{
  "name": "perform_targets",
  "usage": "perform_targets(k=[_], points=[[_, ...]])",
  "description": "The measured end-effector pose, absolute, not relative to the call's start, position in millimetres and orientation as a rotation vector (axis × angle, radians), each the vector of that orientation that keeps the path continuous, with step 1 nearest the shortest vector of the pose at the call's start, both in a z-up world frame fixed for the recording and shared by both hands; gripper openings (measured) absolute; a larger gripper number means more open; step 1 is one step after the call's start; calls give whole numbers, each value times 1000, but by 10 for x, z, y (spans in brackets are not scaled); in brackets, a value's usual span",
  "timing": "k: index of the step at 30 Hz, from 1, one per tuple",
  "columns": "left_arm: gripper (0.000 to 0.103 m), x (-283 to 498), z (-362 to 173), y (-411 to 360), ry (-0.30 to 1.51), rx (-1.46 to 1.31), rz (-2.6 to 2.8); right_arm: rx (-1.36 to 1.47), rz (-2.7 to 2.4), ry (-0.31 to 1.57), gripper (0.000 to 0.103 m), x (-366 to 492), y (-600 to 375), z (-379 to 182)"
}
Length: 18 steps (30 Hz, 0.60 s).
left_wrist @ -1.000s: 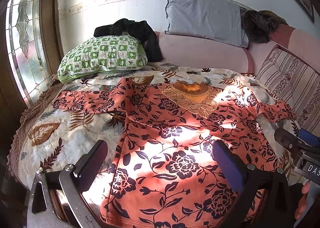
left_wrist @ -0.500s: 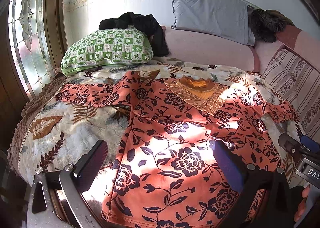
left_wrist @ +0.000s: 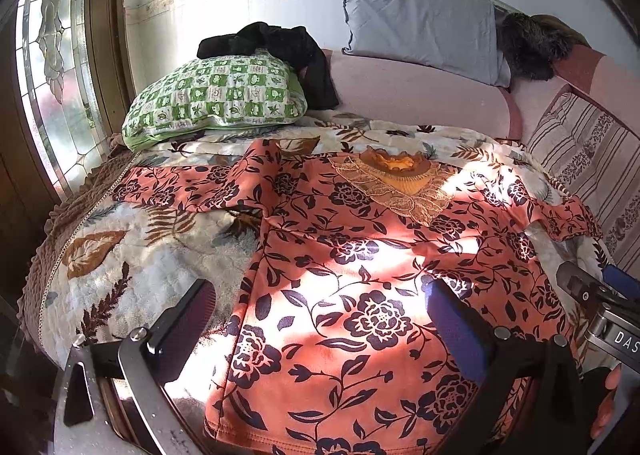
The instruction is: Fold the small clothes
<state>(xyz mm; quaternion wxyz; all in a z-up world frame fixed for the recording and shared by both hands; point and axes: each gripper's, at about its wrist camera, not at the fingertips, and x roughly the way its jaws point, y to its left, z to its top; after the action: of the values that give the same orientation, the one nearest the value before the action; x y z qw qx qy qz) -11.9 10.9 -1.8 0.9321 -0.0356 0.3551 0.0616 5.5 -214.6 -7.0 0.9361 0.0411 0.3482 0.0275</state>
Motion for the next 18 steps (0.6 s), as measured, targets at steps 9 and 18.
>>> perform_targets(k=[9,18], points=[[103,-136,-2,83,728,-67,125,84,52,708,103,37,-2162,-48],[103,-142,0,73,729,-58,127,87,48,707,103,35,-2193,-45]])
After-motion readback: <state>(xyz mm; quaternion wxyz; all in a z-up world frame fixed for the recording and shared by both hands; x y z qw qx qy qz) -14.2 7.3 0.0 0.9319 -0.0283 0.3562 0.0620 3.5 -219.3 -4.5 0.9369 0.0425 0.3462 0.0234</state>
